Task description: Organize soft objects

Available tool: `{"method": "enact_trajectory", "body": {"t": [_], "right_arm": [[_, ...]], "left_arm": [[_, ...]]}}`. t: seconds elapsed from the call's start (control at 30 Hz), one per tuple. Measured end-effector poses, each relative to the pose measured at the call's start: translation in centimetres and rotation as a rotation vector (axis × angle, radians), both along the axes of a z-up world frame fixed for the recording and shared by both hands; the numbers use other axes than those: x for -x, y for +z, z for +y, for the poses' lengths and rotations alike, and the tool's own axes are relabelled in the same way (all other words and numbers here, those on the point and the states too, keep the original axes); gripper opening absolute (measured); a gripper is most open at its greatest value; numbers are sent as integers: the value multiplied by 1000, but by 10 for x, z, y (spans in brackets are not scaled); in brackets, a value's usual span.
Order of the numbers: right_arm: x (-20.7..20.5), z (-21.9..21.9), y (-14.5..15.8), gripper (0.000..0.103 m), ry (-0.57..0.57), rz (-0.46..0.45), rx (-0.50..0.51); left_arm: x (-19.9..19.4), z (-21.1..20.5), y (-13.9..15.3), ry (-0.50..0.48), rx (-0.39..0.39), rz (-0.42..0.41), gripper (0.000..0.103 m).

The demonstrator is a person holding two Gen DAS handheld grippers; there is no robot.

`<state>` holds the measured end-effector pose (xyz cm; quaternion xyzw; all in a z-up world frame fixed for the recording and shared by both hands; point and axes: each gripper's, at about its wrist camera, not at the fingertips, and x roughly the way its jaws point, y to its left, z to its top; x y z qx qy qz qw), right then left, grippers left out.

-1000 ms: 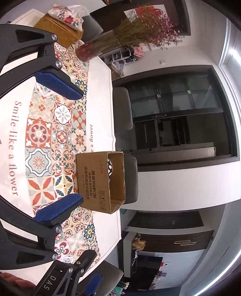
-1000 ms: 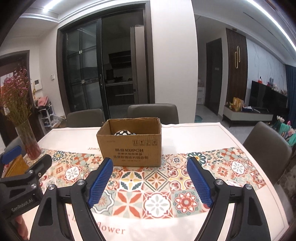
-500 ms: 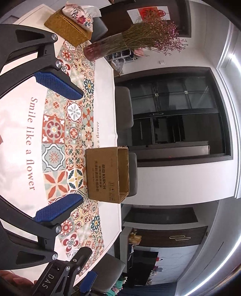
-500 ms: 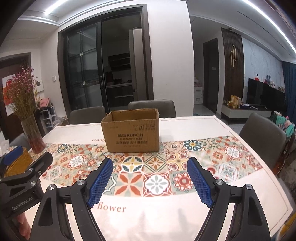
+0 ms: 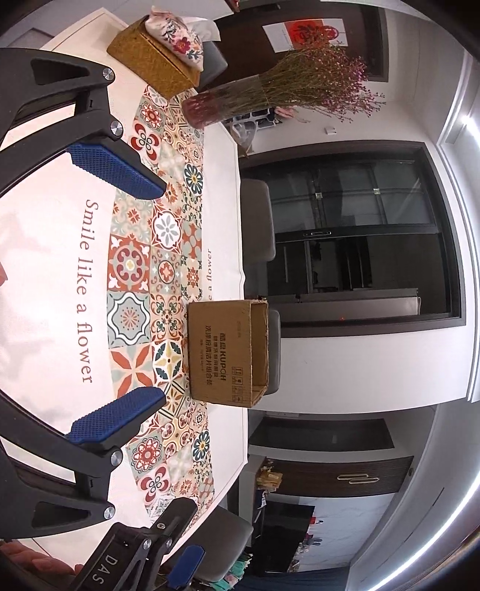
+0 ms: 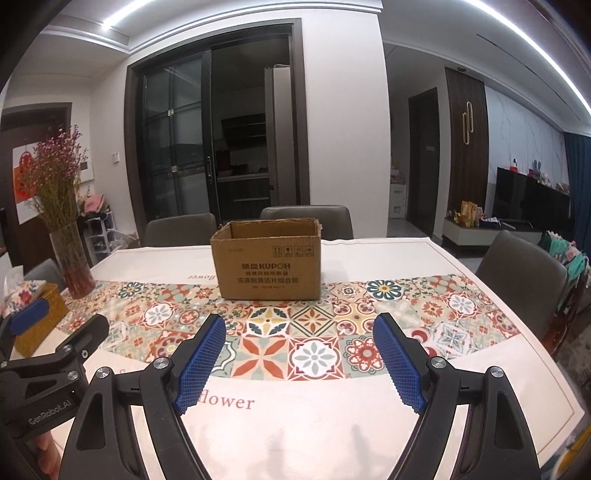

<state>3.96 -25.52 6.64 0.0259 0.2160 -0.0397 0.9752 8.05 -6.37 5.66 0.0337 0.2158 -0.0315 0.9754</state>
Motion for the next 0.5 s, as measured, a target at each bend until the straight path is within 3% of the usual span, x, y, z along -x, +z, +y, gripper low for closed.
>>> {"method": "enact_trajectory", "body": {"t": [0.5], "right_arm": [[-2,5,-4,83,23,11,-10]], "left_arm": [[5,7,-4,20,-5,-10,103]]}}
